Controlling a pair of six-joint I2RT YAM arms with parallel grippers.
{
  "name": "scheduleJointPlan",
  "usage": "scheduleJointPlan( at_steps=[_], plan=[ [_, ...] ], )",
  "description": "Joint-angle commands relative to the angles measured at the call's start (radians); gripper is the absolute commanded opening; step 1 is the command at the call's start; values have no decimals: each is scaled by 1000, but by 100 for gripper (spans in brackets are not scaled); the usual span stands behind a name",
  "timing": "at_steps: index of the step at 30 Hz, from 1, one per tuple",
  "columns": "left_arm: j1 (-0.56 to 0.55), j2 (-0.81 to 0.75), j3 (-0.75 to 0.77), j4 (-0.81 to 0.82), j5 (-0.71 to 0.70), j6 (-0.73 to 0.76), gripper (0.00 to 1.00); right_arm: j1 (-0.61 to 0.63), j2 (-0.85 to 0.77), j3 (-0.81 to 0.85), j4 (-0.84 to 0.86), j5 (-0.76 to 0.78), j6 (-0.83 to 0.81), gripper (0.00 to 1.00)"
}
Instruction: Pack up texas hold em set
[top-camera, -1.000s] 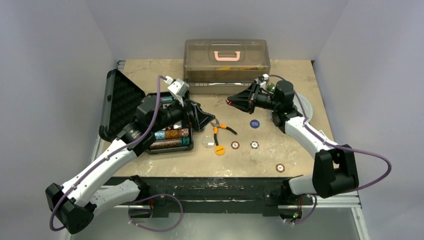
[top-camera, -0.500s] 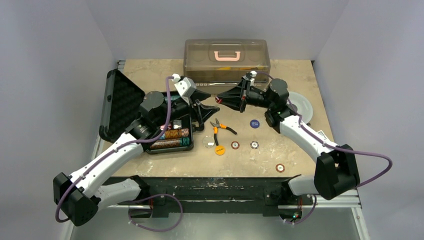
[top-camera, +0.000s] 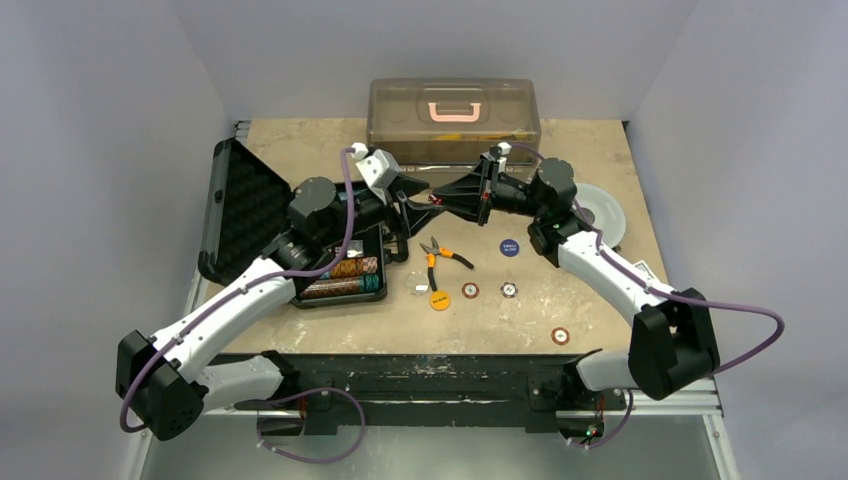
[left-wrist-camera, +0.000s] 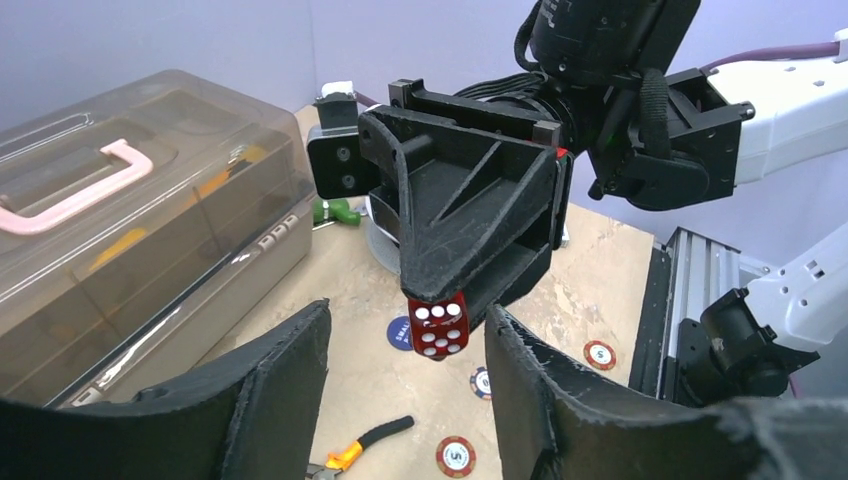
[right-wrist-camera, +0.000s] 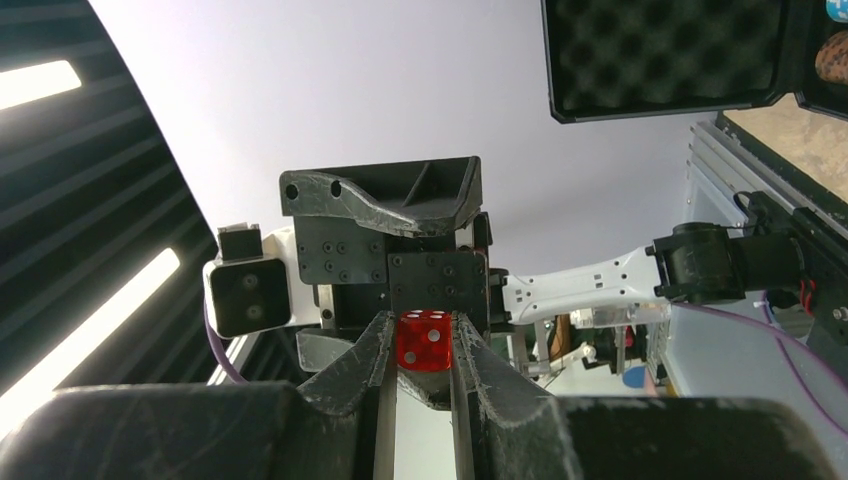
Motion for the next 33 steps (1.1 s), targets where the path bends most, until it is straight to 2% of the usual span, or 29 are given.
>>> scheduleJointPlan(
  at_steps=[1, 14, 17, 19, 20, 22, 24, 26, 28, 30, 33],
  plan=[
    [3, 19, 61, 79, 27, 15, 53, 6, 3, 33, 71, -6, 27, 0],
    [3, 53, 88, 79, 60, -4, 25, 7, 12, 8, 143, 3, 74, 0],
    [3, 53, 93, 55, 75, 4, 15, 6, 16, 10, 153, 6, 79, 0],
    [3, 51, 92, 42, 86, 4, 4, 6, 22, 15, 164, 6, 78, 1],
    [3, 47, 90, 37, 90, 3, 0, 6, 24, 19, 166, 4, 69, 9],
    [4, 38, 91, 8, 92, -2, 0, 7, 19, 25, 108, -7, 21, 30],
    [18, 28, 95, -33, 89, -50, 0, -6, -1, 22, -2, -5, -52, 54],
    [45, 24, 106, -97, 64, -140, 0, -37, -31, 25, -187, -5, -168, 67],
    [85, 33, 157, -286, 4, -223, 0, -102, -66, 62, -478, 31, -372, 82],
    [127, 72, 232, -587, -81, -279, 0, -177, -73, 137, -850, 98, -626, 85],
    [204, 228, 380, -1022, -281, -336, 0, -235, -33, 270, -1236, 196, -944, 83]
  ],
)
